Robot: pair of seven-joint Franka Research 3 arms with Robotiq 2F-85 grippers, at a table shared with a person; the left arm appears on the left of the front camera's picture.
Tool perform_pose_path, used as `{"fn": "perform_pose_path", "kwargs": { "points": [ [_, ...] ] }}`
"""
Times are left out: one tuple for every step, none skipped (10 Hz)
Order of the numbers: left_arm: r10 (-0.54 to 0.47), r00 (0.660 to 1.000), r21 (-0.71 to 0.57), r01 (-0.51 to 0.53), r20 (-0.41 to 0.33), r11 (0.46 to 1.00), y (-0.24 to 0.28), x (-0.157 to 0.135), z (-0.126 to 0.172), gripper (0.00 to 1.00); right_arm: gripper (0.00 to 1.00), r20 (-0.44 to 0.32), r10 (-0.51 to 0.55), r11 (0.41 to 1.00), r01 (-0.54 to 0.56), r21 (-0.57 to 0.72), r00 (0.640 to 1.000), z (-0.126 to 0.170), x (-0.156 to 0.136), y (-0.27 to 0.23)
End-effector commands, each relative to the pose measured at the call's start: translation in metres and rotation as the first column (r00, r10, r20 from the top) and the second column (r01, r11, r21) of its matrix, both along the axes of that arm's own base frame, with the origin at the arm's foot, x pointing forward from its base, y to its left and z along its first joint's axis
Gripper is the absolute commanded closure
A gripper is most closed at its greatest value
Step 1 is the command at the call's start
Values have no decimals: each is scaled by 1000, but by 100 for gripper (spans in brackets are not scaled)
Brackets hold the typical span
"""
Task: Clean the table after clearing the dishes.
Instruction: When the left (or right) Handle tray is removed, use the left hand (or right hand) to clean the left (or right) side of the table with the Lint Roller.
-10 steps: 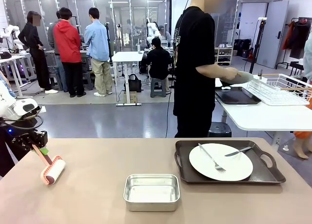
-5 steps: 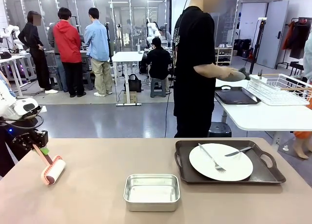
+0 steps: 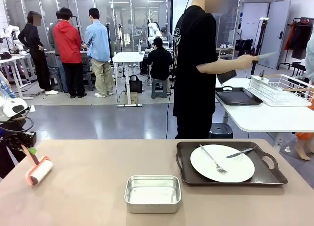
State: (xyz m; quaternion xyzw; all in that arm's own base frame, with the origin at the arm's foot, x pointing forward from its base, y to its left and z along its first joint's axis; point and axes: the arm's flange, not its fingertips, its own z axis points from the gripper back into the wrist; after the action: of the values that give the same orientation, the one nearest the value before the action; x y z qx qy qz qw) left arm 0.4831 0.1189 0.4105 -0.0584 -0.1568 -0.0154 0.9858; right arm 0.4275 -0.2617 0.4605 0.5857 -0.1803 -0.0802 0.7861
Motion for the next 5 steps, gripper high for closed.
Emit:
{"fn": "perform_pose_path", "kwargs": {
  "points": [
    [58, 994, 144, -70, 90, 987, 2, 4, -16, 79, 0, 6, 0, 1000, 0, 2, 1000, 3, -1, 1],
    [69, 993, 201, -86, 91, 976, 7, 5, -18, 79, 0, 6, 0, 1000, 0, 2, 1000, 3, -1, 1],
    [88, 994, 224, -102, 70, 969, 10, 5, -19, 79, 0, 6, 0, 1000, 0, 2, 1000, 3, -1, 1],
    [85, 994, 215, -98, 69, 972, 11, 4, -14, 79, 0, 6, 0, 1000, 0, 2, 1000, 3, -1, 1],
    [93, 993, 204, -106, 71, 973, 13, 1, -5, 79, 0, 6, 0, 1000, 0, 2, 1000, 3, -1, 1]
  ]
}}
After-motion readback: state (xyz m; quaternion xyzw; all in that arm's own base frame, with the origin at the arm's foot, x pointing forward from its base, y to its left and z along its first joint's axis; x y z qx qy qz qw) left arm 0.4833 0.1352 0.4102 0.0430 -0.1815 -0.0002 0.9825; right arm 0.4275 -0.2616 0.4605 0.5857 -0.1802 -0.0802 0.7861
